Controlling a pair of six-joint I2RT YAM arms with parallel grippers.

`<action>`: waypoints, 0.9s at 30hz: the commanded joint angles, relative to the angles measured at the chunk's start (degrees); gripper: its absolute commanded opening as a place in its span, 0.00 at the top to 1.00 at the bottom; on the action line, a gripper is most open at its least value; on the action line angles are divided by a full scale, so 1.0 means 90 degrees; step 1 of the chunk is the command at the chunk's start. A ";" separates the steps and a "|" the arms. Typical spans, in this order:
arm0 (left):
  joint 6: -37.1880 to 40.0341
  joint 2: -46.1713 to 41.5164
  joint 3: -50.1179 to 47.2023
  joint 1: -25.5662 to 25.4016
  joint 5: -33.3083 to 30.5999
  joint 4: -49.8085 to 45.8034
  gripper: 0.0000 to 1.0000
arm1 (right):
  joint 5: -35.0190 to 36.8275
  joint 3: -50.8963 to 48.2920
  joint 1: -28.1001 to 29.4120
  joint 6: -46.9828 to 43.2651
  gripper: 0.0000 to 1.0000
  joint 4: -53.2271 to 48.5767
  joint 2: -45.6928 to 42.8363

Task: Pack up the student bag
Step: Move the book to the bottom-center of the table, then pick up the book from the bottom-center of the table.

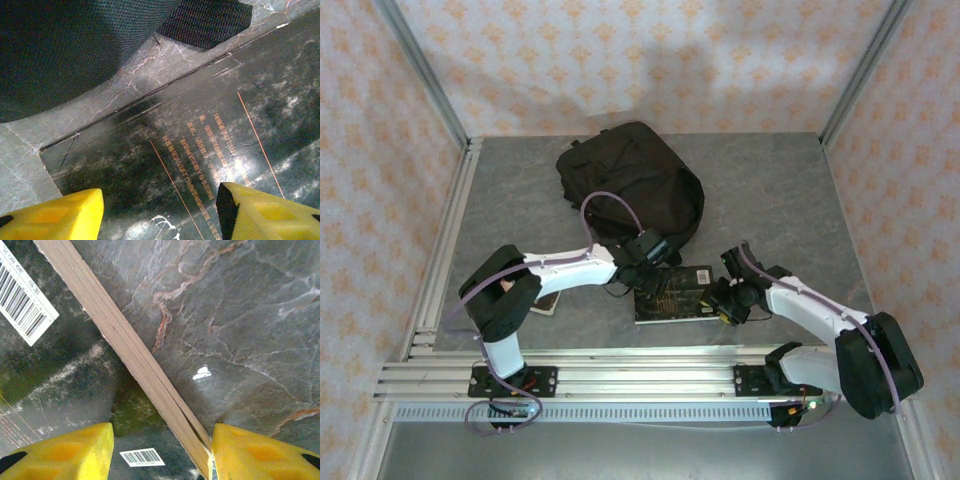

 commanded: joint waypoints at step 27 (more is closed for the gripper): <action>0.0027 -0.0515 -0.0042 0.0000 0.0003 -0.0343 0.36 | 0.0710 0.0748 0.0026 -0.0701 1.00 -0.0578 -0.0820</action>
